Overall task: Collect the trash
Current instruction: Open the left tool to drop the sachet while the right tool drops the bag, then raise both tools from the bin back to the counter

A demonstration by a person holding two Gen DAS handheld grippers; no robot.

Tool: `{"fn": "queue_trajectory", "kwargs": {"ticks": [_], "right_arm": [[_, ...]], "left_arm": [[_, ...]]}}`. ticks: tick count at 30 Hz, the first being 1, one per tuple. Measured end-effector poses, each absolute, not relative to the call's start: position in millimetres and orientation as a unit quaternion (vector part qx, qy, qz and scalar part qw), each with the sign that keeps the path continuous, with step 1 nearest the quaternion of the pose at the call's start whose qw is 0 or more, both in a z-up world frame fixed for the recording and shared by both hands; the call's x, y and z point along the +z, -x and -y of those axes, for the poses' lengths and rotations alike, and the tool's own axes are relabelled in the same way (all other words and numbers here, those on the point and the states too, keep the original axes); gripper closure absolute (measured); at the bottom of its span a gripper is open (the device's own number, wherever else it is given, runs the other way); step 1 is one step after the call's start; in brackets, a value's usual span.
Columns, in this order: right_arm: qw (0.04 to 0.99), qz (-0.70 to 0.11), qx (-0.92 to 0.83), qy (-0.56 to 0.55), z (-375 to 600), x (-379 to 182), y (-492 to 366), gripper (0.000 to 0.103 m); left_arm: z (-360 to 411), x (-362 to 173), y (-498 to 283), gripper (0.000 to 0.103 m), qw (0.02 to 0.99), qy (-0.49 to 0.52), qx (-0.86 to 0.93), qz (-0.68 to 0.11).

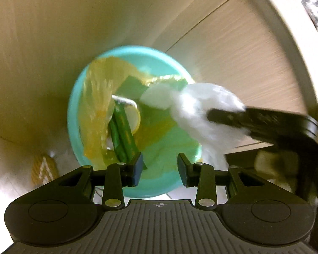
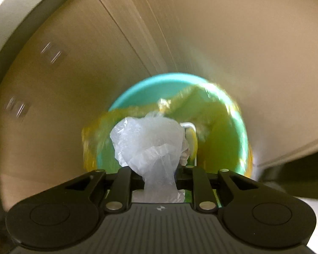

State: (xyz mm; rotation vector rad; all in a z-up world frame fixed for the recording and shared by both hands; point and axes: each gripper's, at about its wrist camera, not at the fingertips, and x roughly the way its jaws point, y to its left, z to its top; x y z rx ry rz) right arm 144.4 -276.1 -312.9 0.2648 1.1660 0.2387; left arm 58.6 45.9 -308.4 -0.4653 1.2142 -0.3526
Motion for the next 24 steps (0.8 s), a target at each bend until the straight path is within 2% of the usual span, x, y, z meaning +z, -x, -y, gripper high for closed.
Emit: {"fn": "queue_trajectory", "kwargs": {"ticks": [4,7,11,16,24], "right_arm": [[0.829,-0.539,0.096,-0.109,270,-292,-150,0.061],[0.828,-0.536,0.093,-0.136,279,-273,-139,0.057],[0.823,-0.532,0.085,-0.180,298,-247,-123,0.055],[0.837,-0.516,0.064,-0.171,295,-211,-122,0.055],[0.891,-0.398,0.146,-0.162,233,-94,-149,0.054]], "left_arm": [[-55,-270,-60,0.063,0.795,0.204,-0.179,-0.543],[-63,-236,-62,0.063,0.806,0.201,-0.186,-0.525],[-76,-184,-73,0.063,0.832,0.197,-0.191,-0.482],[-95,-111,-92,0.063,0.881,0.175,-0.153,-0.412],[-136,-28,-124,0.063,0.935,0.131,-0.062,-0.324]]}}
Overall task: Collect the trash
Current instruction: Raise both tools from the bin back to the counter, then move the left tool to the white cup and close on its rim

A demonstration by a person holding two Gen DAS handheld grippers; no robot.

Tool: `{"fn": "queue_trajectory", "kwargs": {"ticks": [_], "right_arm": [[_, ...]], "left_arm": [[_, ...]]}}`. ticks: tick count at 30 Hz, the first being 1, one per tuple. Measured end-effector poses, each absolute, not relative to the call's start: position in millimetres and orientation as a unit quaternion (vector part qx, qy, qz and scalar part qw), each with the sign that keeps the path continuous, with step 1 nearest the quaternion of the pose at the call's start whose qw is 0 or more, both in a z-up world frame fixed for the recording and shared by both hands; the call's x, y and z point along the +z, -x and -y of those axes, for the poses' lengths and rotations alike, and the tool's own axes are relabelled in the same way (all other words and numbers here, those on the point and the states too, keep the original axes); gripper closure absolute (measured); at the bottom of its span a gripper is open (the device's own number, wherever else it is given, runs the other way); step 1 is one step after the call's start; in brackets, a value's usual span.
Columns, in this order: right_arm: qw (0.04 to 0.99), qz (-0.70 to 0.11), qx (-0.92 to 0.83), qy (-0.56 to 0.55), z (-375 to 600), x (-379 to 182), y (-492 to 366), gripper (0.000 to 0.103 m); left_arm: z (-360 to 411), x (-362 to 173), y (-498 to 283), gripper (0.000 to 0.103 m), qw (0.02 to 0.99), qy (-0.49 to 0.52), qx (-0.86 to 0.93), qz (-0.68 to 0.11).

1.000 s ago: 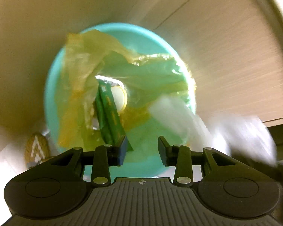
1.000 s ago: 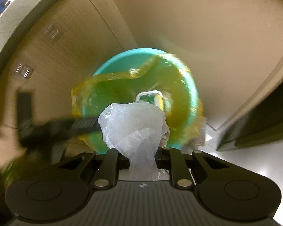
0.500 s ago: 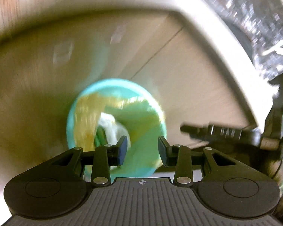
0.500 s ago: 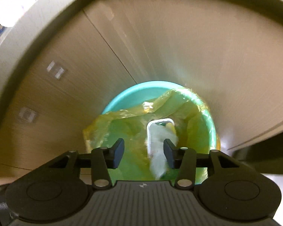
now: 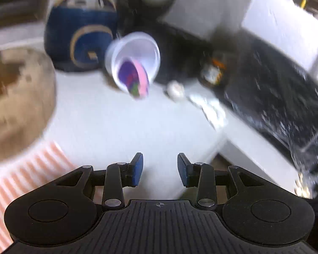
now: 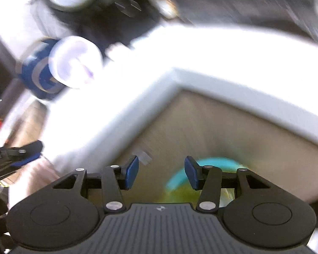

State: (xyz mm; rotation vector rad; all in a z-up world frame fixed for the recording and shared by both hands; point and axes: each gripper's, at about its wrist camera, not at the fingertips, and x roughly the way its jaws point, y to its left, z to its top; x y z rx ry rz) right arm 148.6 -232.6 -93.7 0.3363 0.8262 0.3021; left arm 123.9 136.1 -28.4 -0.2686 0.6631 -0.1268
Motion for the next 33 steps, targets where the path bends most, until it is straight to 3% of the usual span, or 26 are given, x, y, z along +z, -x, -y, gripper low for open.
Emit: {"fn": "queue_trajectory", "kwargs": {"ticks": [8,13,22,29,33], "right_arm": [[0.924,-0.302,0.219,-0.087,140,-7,-165,0.045],[0.957,-0.236,0.169,0.009,87,17,-180,0.032],[0.928,-0.324,0.180,0.032,51,-14,-260,0.032],[0.915,-0.333,0.228,0.025,44,-36,-346,0.033],[0.909,-0.342,0.239,-0.005,43,-38,-389,0.047]], "left_arm": [[-172,-19,-155,0.063,0.937,0.122,-0.055,-0.323],[-195,-38,-178,0.063,0.930,0.148,-0.064,-0.330],[-212,-91,-175,0.063,0.893,0.227,-0.128,-0.368],[-218,-69,-159,0.063,0.912,0.241,-0.065,-0.327],[-227,-46,-171,0.063,0.921,0.220,-0.043,-0.319]]}}
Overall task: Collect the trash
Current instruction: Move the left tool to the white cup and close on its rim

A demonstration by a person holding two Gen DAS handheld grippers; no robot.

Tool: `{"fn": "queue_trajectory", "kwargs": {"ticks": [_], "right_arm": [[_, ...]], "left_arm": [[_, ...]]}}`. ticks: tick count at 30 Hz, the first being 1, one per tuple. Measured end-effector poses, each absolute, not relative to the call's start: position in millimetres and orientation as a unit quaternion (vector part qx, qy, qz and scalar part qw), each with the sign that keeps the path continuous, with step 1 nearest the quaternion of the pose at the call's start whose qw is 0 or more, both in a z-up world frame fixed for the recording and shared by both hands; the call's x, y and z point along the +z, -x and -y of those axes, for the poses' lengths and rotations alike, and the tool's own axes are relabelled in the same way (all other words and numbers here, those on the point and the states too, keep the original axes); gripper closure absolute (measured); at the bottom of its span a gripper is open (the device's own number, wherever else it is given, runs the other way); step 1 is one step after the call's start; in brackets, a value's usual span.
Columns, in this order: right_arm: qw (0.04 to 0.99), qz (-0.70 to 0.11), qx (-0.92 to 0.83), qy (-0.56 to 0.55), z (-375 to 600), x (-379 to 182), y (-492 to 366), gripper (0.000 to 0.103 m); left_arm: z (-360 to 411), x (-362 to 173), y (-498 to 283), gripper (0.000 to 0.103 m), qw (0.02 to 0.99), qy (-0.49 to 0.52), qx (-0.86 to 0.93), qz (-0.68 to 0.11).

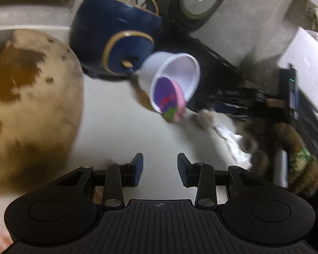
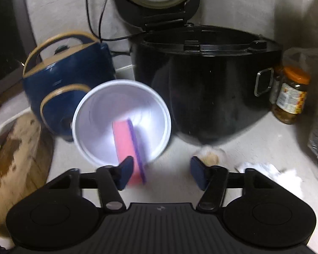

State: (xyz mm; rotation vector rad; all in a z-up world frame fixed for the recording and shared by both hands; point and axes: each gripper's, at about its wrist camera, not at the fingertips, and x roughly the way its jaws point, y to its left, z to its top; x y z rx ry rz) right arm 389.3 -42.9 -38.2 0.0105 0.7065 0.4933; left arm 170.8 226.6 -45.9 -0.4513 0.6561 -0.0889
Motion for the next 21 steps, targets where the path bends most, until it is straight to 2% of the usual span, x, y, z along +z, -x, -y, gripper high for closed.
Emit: {"fn": "queue_trajectory", "kwargs": {"ticks": [4,10,17,21], "right_arm": [[0.895,-0.346,0.277,-0.048,54,-39,-388,0.047],[0.895,-0.340,0.289,0.001,59,-51,-353,0.047],[0.912,-0.325,0.250,-0.003,89,-43,-301,0.047],[0.924,-0.327,0.197,-0.001,109,-40,-280,0.047]], "left_arm": [[-250,-32,-170,0.063,0.923,0.250,-0.002,-0.291],[-230,-19,-215,0.063,0.945,0.183,0.014,-0.270],[-195,-49,-308,0.063,0.953,0.105,0.023,-0.282],[-202,-71,-345,0.063,0.945,0.138,0.033,-0.295]]}}
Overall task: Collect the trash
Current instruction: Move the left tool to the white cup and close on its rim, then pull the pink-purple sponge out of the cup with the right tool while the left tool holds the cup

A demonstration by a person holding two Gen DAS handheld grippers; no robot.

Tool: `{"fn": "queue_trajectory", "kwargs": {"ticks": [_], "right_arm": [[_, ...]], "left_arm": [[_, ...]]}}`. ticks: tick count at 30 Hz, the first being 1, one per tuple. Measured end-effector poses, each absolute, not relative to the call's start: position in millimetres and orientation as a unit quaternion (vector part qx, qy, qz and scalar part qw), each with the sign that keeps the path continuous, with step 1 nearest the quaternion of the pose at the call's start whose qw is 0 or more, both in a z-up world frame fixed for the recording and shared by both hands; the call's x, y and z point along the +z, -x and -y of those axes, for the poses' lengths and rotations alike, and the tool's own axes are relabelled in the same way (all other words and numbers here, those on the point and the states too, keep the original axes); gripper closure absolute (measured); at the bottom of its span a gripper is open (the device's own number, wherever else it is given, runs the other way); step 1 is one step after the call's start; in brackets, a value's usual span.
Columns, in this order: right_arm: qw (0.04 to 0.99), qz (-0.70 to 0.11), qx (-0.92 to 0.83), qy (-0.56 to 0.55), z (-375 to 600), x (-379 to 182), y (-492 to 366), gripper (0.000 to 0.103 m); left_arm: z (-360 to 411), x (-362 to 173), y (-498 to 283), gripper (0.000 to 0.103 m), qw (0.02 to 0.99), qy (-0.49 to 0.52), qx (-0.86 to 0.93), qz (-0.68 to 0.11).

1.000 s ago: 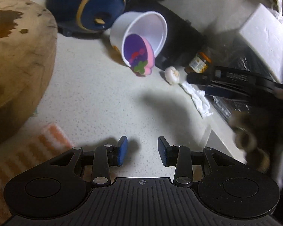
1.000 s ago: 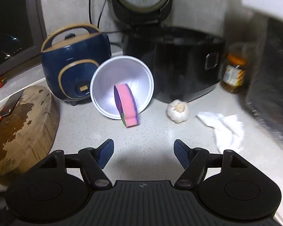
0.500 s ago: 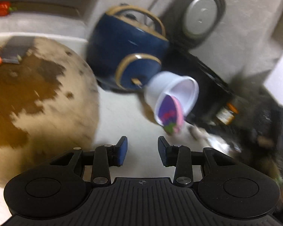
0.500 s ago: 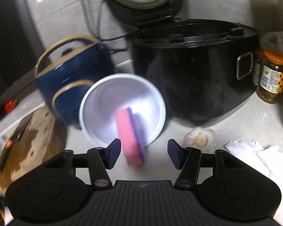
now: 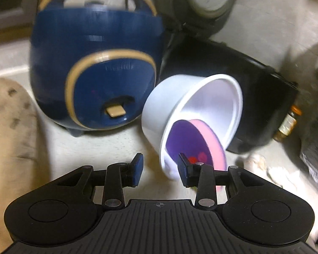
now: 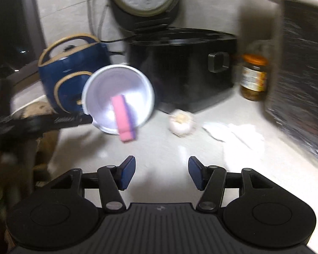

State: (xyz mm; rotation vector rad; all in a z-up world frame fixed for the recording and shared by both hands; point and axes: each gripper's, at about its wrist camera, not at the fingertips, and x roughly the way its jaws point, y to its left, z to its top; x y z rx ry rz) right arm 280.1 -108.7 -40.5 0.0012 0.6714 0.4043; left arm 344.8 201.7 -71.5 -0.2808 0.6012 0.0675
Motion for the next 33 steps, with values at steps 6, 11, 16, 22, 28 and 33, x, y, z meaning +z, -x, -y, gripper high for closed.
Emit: {"fn": "queue_trajectory", "kwargs": {"ticks": [6,11,16,22,28,33], "right_arm": [[0.929,-0.348,0.124,0.001,131,-49,-257,0.047],[0.929,-0.358,0.091,-0.011,147,-58,-238,0.047],[0.929,-0.355,0.099,-0.015,152,-61,-234,0.047],[0.923,-0.356,0.145,0.003,135,-71,-246,0.047],[0.920,-0.340,0.190,0.048,111,-78,-253,0.047],[0.908,-0.342,0.237,0.052,97,-86,-258,0.047]], "left_arm": [[-206,-88,-372,0.062,0.937,0.189,0.032,-0.292],[-212,-99,-377,0.086,0.914,0.226,0.021,-0.337],[-210,-89,-351,0.083,0.915,0.237,-0.011,-0.326],[-198,-75,-306,0.086,0.916,0.213,-0.028,-0.338],[-192,-71,-268,0.086,0.917,0.198,-0.027,-0.345],[-189,-68,-246,0.086,0.913,0.202,-0.029,-0.354]]}}
